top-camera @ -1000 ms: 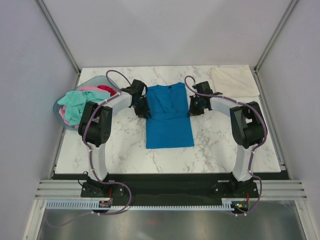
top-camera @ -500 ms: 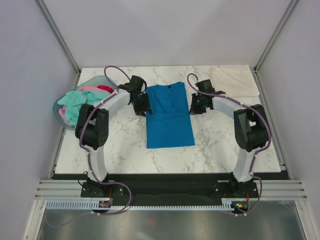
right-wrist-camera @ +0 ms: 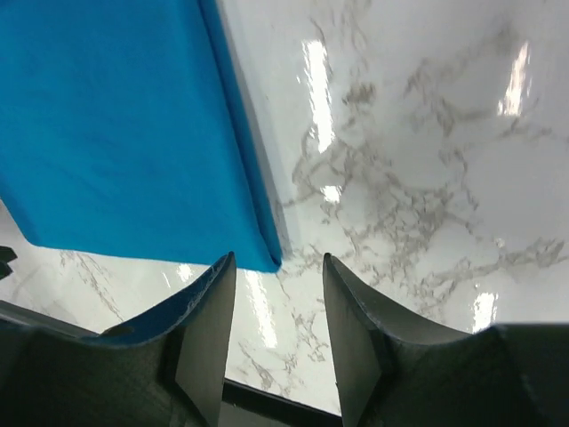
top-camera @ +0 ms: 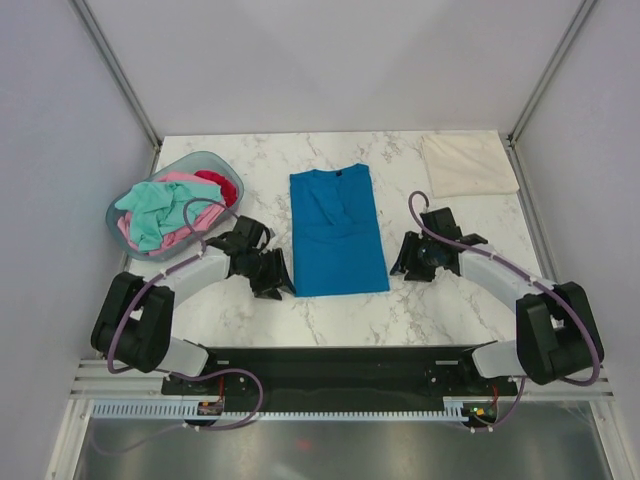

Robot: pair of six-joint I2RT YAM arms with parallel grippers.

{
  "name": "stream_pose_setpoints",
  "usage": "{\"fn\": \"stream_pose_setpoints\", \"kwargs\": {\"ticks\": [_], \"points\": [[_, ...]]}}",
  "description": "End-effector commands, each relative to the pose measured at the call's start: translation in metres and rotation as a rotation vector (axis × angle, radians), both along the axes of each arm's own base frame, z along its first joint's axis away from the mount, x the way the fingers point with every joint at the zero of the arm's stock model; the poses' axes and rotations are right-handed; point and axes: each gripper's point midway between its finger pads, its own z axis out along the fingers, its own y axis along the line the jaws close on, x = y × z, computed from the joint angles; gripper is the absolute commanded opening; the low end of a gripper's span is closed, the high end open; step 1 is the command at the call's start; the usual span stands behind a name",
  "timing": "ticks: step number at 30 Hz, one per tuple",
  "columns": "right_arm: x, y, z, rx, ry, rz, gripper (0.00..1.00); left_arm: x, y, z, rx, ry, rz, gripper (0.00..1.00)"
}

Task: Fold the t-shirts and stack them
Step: Fold the tshirt

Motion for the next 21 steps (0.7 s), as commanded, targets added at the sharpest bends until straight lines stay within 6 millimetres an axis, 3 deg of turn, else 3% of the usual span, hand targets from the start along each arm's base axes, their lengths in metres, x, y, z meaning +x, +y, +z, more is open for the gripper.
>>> {"fn": "stream_pose_setpoints", "kwargs": {"ticks": [1, 9, 16, 21], "points": [[-0.007, 0.014, 0.011, 0.099, -0.036, -0.033, 0.52, -0.002, -0.023, 0.005, -0.141, -0.01, 0.015, 0.53], [-0.038, 0.023, -0.019, 0.154, 0.034, -0.055, 0.53, -0.008, -0.021, -0.017, -0.102, 0.013, 0.063, 0.51], [-0.039, 0.021, -0.025, 0.19, 0.017, -0.139, 0.52, -0.008, -0.019, -0.034, -0.084, 0.041, 0.085, 0.42], [-0.039, 0.018, -0.027, 0.185, 0.012, -0.164, 0.5, -0.008, -0.017, -0.035, -0.073, 0.038, 0.089, 0.37]]}}
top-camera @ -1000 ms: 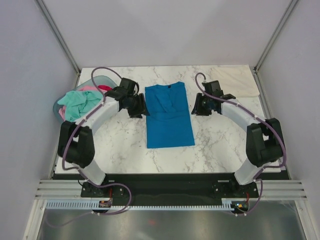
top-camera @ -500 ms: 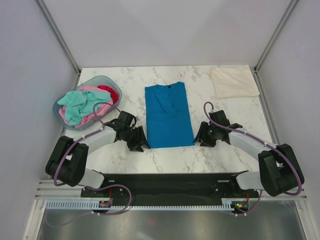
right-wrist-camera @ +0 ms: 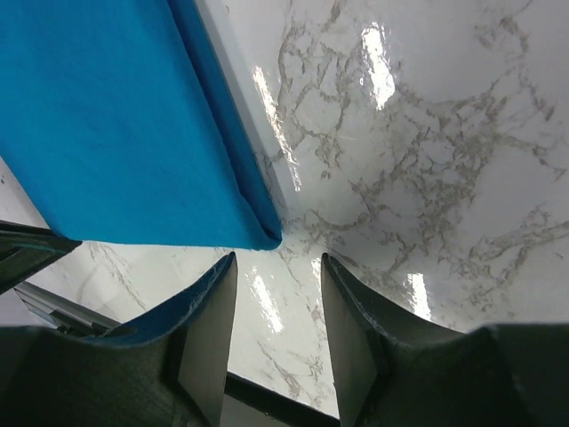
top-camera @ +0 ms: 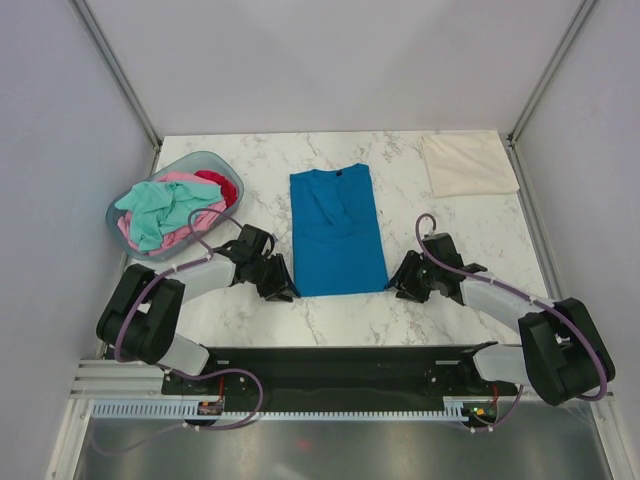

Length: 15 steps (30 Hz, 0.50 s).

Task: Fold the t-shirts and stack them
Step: Fold the tshirt

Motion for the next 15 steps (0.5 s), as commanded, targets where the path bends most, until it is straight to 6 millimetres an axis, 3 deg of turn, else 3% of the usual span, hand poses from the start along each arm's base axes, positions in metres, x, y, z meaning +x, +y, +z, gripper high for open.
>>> {"fn": "stream_pose_setpoints", "kwargs": {"ticks": [1, 7, 12, 15], "points": [[0.006, 0.002, 0.003, 0.025, -0.035, -0.042, 0.5, 0.008, 0.0, -0.001, 0.006, -0.025, 0.031, 0.35], [0.005, 0.002, -0.002, 0.045, -0.029, -0.079, 0.47, 0.011, 0.0, -0.004, 0.021, -0.025, 0.034, 0.31], [0.005, 0.004, -0.009, 0.066, -0.041, -0.092, 0.42, 0.013, 0.002, -0.004, 0.028, -0.037, 0.03, 0.17], [0.001, 0.0, -0.017, 0.048, -0.023, -0.096, 0.4, 0.014, 0.003, -0.002, 0.032, -0.046, 0.028, 0.02]]}}
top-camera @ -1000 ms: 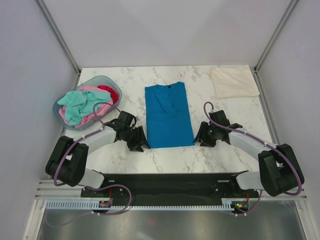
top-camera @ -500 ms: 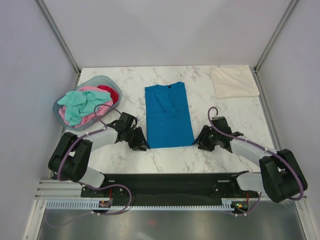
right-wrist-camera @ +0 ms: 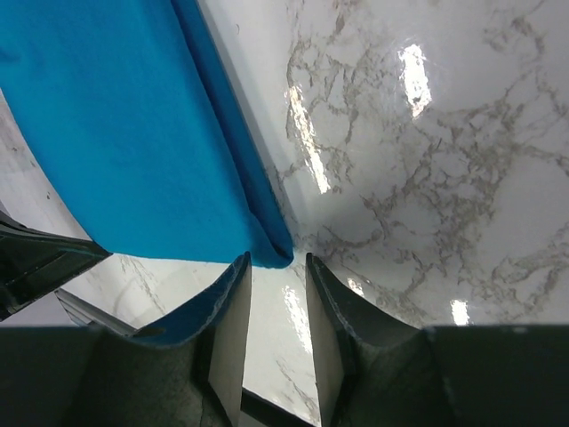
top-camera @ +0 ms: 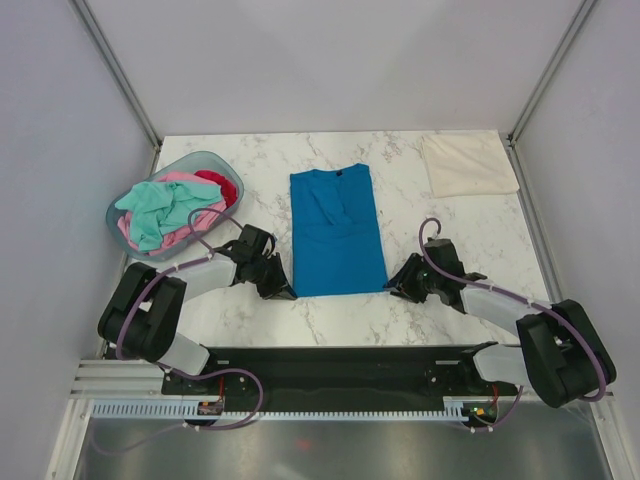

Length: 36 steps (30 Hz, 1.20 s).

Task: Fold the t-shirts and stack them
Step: Fold the tshirt

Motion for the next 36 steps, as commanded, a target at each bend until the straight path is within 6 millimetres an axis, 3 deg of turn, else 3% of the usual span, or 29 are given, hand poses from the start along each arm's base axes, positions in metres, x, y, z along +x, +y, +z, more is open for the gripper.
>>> {"fn": "stream_pose_setpoints", "kwargs": {"ticks": [1, 4, 11, 16, 20, 29, 36], "points": [[-0.008, -0.007, -0.019, -0.04, 0.035, -0.021, 0.38, 0.01, 0.001, 0.002, 0.02, -0.044, 0.012, 0.02], [-0.005, -0.006, -0.022, -0.03, 0.011, -0.023, 0.32, 0.012, 0.001, 0.004, 0.018, -0.056, 0.003, 0.02], [-0.004, -0.002, -0.023, -0.013, -0.015, 0.016, 0.0, 0.012, -0.001, 0.006, 0.011, -0.064, -0.012, 0.02], [-0.005, -0.009, -0.016, -0.057, -0.053, 0.031, 0.0, 0.009, 0.0, 0.011, 0.008, -0.081, -0.025, 0.02], [-0.007, -0.015, -0.006, -0.099, -0.08, 0.044, 0.0, 0.003, -0.001, 0.028, 0.002, -0.125, -0.038, 0.02], [-0.025, -0.025, 0.025, -0.136, -0.109, 0.059, 0.0, -0.034, -0.009, 0.049, 0.034, -0.142, -0.076, 0.02], [-0.04, -0.033, 0.064, -0.136, -0.194, 0.073, 0.0, -0.065, -0.01, 0.073, 0.018, -0.188, -0.096, 0.02]]}}
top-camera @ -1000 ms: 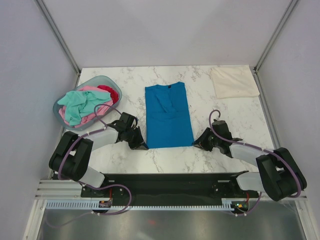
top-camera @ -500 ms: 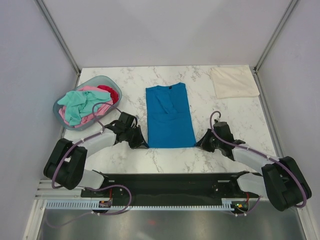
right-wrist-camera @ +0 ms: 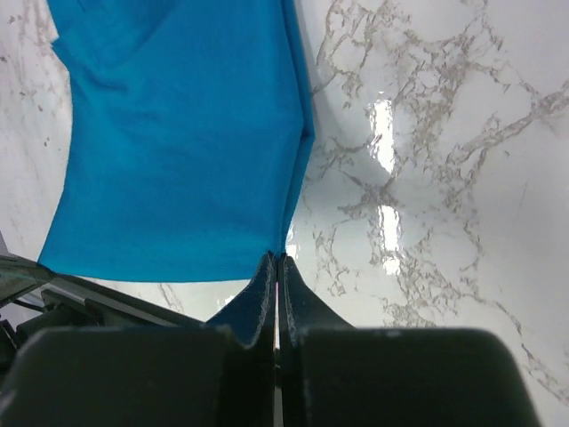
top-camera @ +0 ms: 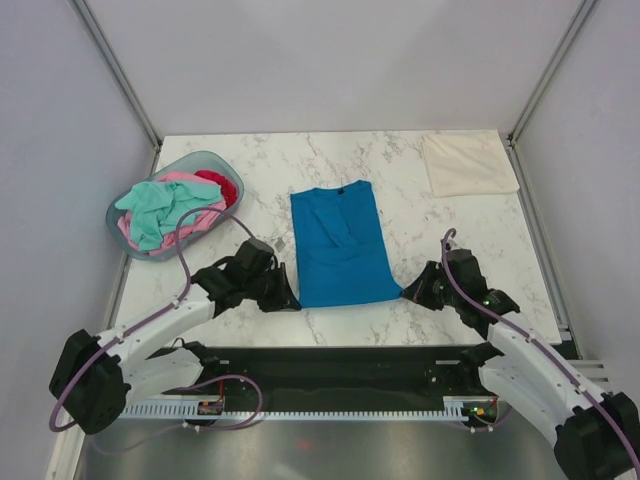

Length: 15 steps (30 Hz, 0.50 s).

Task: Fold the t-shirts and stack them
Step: Fold the tshirt

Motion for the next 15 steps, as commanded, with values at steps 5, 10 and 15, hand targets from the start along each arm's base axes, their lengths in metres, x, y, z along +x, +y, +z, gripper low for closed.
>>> {"fn": "stream_pose_setpoints", "kwargs": {"ticks": [5, 10, 15], "points": [[-0.016, -0.012, 0.04, -0.031, -0.065, 0.018, 0.0, -0.038, -0.013, 0.03, -0.033, 0.026, -0.014, 0.02], [-0.011, -0.012, 0.073, -0.03, -0.136, 0.034, 0.0, -0.037, -0.024, 0.065, -0.075, -0.038, -0.02, 0.02], [0.009, -0.013, 0.091, -0.091, -0.188, 0.051, 0.0, -0.021, -0.03, 0.068, -0.037, -0.04, -0.015, 0.02]]}}
